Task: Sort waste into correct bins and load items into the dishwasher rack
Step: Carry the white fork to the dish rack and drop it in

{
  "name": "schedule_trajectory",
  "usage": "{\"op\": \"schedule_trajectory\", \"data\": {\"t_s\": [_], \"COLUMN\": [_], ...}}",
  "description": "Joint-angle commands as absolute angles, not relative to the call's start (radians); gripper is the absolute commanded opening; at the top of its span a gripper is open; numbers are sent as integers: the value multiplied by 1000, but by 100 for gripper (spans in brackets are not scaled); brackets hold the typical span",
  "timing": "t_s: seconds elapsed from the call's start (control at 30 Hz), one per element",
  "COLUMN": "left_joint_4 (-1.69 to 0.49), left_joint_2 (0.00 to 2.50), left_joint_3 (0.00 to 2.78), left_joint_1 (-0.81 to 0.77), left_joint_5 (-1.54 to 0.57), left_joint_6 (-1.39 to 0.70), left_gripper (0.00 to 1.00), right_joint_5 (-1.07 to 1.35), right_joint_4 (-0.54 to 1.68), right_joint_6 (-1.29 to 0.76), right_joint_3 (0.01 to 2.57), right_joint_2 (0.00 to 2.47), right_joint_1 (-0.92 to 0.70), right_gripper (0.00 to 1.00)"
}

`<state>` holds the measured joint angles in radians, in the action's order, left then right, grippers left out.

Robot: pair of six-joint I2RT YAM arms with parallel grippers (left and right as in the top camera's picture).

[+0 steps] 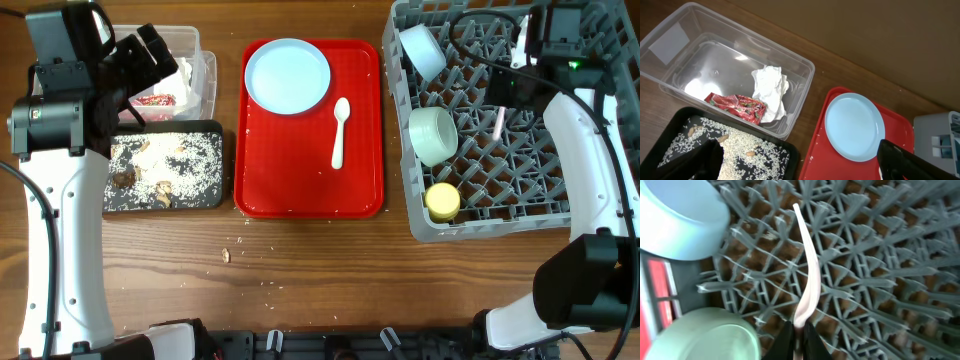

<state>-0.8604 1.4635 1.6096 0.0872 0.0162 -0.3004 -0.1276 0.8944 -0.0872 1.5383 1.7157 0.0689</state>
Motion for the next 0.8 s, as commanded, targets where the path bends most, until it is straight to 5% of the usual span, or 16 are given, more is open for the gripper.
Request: {"op": "schedule_trajectory", "data": {"t_s": [0.0, 0.4, 0.6, 0.77], "left_joint_4": [-858, -858, -858, -858], "left_joint_2": [1470, 1470, 1470, 1470], "left_joint_3": [1618, 1618, 1618, 1618], "left_joint_1": [92, 92, 92, 92], "left_joint_5": [8, 8, 8, 8], "left_joint_6": [-292, -292, -292, -292], "left_gripper": [100, 100, 100, 100], "right_joint_5": [-311, -130, 234, 272], "right_joint_4": [936, 962, 955, 918], "right_joint_6": [-249, -288, -130, -130], "right_joint_3": [1542, 1542, 1543, 1543], "right_joint_2": [1713, 1713, 1711, 1712], "right_joint_1": [73, 73, 48, -94], "right_gripper": [8, 24, 15, 31]}}
